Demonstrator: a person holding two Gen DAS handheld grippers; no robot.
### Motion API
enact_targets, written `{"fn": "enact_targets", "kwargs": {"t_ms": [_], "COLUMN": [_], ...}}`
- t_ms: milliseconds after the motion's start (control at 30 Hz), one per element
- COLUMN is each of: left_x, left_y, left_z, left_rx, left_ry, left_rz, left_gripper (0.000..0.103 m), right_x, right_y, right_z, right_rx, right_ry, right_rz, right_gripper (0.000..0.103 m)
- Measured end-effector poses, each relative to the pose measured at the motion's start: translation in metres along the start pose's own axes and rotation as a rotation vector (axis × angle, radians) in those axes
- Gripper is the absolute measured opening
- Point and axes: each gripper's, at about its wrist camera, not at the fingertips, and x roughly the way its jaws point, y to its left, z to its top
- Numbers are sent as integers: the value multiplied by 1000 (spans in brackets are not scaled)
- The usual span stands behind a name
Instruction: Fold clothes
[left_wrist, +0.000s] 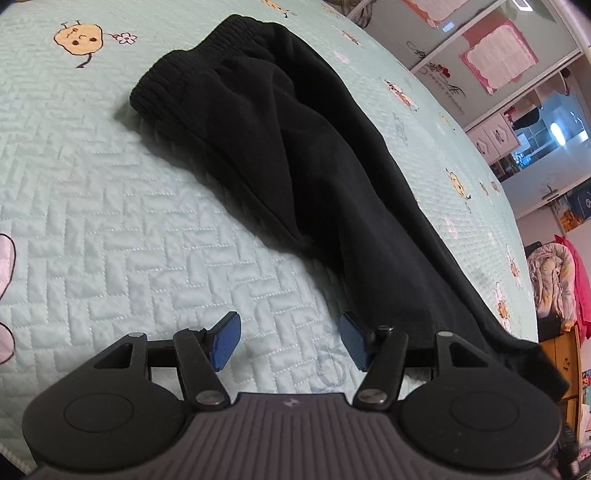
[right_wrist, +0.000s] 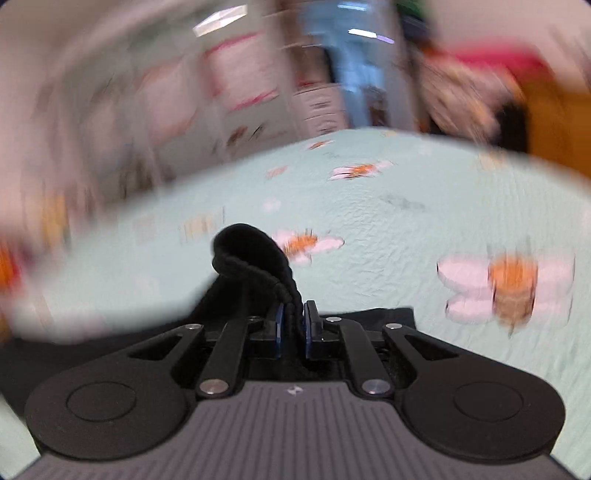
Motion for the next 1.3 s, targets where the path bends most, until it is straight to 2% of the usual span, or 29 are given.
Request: {"fn": "enact_targets", "kwargs": {"t_ms": [100, 167, 233, 267, 300, 333, 367, 433, 567, 667, 733, 800, 833, 867, 933, 1000, 1133, 1233, 1267, 1300], "left_x": [2, 5, 7, 7, 7, 6, 7, 10, 18, 20, 20, 21, 20, 19, 17, 14, 15, 18, 17, 15], "left_y": [2, 4, 5, 4, 5, 6, 7, 9, 11, 7, 6, 7, 7, 8, 8, 10, 15, 13, 12, 12], "left_z": [-1, -3, -6, -8, -9, -9, -10, -10, -13, -18, -20, -20, -20, -20, -21, -20, -22, -27, -28, -29], "left_rx": [-12, -19, -22, -24, -25, -27, -28, -31, -43, -31, -29, -29, -30, -31, -32, -37, -52, -46, -38, -33], "left_ry": [8, 22, 36, 40, 43, 44, 47, 55, 81, 93, 95, 96, 96, 95, 91, 87, 89, 108, 111, 111], "left_rz": [-7, -3, 0, 1, 3, 6, 11, 21, 26, 25, 23, 27, 29, 28, 25, 24, 17, 4, -3, -7], "left_gripper": [64, 64, 64, 64, 64, 64, 65, 65, 65, 65, 65, 65, 65, 65, 65, 65, 66, 66, 66, 66], "right_x": [-9, 5, 25, 27, 24, 18, 12, 3, 9, 37, 56, 69, 74, 77, 71, 44, -17, -6, 8, 20], "right_y": [-44, -64, -86, -94, -96, -93, -88, -76, -55, -58, -62, -64, -63, -61, -52, -35, -15, -24, -34, -51], "right_z": [9, 6, -7, -14, -20, -23, -27, -34, -45, -46, -48, -48, -48, -48, -46, -38, -27, -37, -45, -56], "right_rx": [328, 390, 490, 525, 521, 498, 474, 423, 350, 402, 451, 483, 493, 495, 473, 438, 478, 406, 397, 453], "right_ry": [-12, 44, 130, 123, 88, 49, 16, -17, -11, 33, 52, 45, 47, 58, 47, -14, -128, -113, -66, -12], "right_rz": [25, -35, -45, -49, -72, -73, -46, -2, 26, 24, -8, -5, -9, -25, -36, -15, 38, -20, -61, -68], "right_gripper": [10, 12, 13, 14, 15, 22, 36, 50, 51, 52, 52, 50, 37, 5, 4, 4, 4, 4, 5, 5]}}
